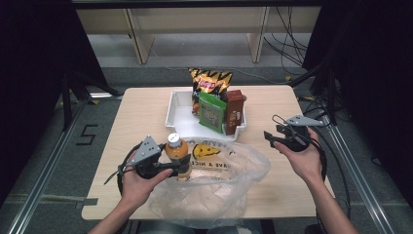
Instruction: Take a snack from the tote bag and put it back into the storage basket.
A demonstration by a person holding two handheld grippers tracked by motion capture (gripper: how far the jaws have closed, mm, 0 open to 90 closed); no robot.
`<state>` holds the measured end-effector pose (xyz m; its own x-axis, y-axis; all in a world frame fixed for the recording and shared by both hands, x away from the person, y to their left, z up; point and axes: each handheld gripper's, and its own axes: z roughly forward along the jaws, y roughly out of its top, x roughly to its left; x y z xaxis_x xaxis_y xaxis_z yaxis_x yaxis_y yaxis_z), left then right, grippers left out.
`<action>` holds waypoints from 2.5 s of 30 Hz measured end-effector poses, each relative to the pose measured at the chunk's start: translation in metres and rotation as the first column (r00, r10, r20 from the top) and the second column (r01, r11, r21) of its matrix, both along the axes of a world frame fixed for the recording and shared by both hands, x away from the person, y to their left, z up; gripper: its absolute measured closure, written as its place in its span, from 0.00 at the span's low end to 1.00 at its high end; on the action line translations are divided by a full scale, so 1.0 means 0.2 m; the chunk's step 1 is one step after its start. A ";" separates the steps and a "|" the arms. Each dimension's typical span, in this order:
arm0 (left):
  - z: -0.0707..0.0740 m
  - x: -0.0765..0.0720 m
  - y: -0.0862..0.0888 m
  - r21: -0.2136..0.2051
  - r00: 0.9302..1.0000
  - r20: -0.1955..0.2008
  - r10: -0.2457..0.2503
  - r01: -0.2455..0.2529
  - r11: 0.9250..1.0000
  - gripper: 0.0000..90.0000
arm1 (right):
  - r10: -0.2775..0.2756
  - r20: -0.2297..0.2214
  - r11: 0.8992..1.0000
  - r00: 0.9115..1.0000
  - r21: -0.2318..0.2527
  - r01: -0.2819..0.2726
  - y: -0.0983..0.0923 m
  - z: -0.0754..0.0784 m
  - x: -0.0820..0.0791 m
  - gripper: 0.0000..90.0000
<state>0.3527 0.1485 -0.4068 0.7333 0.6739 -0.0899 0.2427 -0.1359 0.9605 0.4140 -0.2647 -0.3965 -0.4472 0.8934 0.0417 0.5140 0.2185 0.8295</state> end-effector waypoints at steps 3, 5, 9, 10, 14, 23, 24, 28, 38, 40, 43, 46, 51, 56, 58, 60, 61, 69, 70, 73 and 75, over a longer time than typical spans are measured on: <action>0.02 0.02 0.00 -0.002 1.000 0.005 0.000 0.000 1.000 0.34 | -0.001 0.016 1.000 1.000 0.001 0.001 -0.01 0.00 0.00 0.50; 0.02 0.03 0.01 -0.006 1.000 0.006 0.001 -0.001 1.000 0.34 | -0.009 0.008 1.000 1.000 0.012 0.008 -0.01 0.00 -0.01 0.50; 0.05 0.05 0.01 -0.011 1.000 0.010 0.004 -0.004 1.000 0.34 | 0.004 0.032 1.000 0.999 -0.010 -0.004 -0.02 0.00 0.00 0.50; 0.05 0.05 0.01 -0.010 1.000 0.013 0.004 -0.004 1.000 0.34 | 0.001 0.020 1.000 1.000 -0.012 -0.001 -0.02 0.00 -0.01 0.50; 0.07 0.08 0.02 -0.015 1.000 0.018 0.006 -0.006 1.000 0.34 | 0.006 0.031 1.000 0.999 -0.017 -0.006 -0.03 0.00 -0.01 0.50; 0.10 0.13 0.03 -0.034 1.000 0.005 0.002 -0.002 0.999 0.34 | -0.017 0.044 1.000 0.999 0.017 0.016 -0.04 0.00 -0.03 0.49; 0.10 0.13 0.02 -0.031 1.000 0.006 0.002 -0.001 1.000 0.34 | -0.011 0.047 1.000 0.999 0.013 0.010 -0.04 0.00 -0.03 0.49; 0.10 0.14 0.01 -0.025 1.000 0.022 0.000 0.001 1.000 0.35 | -0.019 0.043 1.000 0.999 0.015 0.018 -0.04 0.00 -0.03 0.49; 0.13 0.19 -0.02 -0.017 0.999 0.039 0.002 -0.002 1.000 0.35 | -0.022 0.050 1.000 0.998 0.000 0.022 -0.04 -0.01 -0.03 0.49; 0.14 0.20 -0.02 -0.016 0.999 0.042 0.003 -0.002 1.000 0.35 | -0.031 0.018 0.999 0.999 0.015 0.031 -0.03 0.00 -0.04 0.49; 0.14 0.22 -0.03 -0.012 0.999 0.042 0.007 -0.006 1.000 0.35 | -0.026 0.027 1.000 0.999 0.014 0.026 -0.03 -0.01 -0.04 0.50; 0.15 0.24 -0.03 -0.013 0.999 0.044 0.008 -0.007 1.000 0.35 | -0.007 0.044 1.000 0.999 -0.005 0.007 -0.04 -0.02 -0.04 0.50; 0.16 0.26 -0.03 -0.027 0.999 0.051 0.002 -0.001 1.000 0.35 | -0.032 0.027 0.999 0.999 0.004 0.032 -0.04 -0.01 -0.05 0.50; 0.20 0.27 -0.04 -0.032 0.998 0.056 0.006 -0.004 0.999 0.35 | -0.023 0.044 1.000 0.999 -0.010 0.023 -0.06 -0.01 -0.05 0.50; 0.21 0.27 -0.04 -0.040 0.998 0.061 0.004 -0.001 0.999 0.35 | -0.022 0.035 1.000 0.999 -0.004 0.022 -0.06 -0.01 -0.05 0.50; 0.23 0.27 -0.04 -0.043 0.998 0.063 0.008 -0.005 0.999 0.35 | -0.021 0.032 1.000 0.999 0.002 0.021 -0.06 -0.01 -0.05 0.50; 0.24 0.27 -0.04 -0.048 0.998 0.067 0.010 -0.006 0.999 0.35 | -0.024 0.028 1.000 0.999 0.001 0.024 -0.05 -0.01 -0.05 0.50; 0.28 0.29 -0.04 -0.046 0.997 0.080 0.017 -0.014 0.999 0.35 | -0.037 0.014 0.999 0.999 -0.002 0.037 -0.04 -0.02 -0.05 0.50; 0.29 0.30 -0.04 -0.046 0.996 0.083 0.017 -0.013 0.999 0.35 | -0.020 0.030 1.000 0.999 -0.015 0.020 -0.05 -0.02 -0.04 0.50; 0.30 0.31 -0.05 -0.047 0.996 0.089 0.018 -0.014 0.999 0.35 | -0.022 0.026 1.000 0.999 -0.018 0.022 -0.05 -0.02 -0.04 0.50; 0.30 0.33 -0.05 -0.043 0.996 0.089 0.024 -0.020 0.999 0.35 | -0.023 0.021 1.000 1.000 -0.007 0.024 -0.04 -0.02 -0.04 0.50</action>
<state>0.4181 0.1391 -0.3460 0.7248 0.6868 -0.0535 0.1583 -0.0904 0.9832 0.4056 -0.2733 -0.4005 -0.4269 0.9039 0.0263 0.5014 0.2124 0.8387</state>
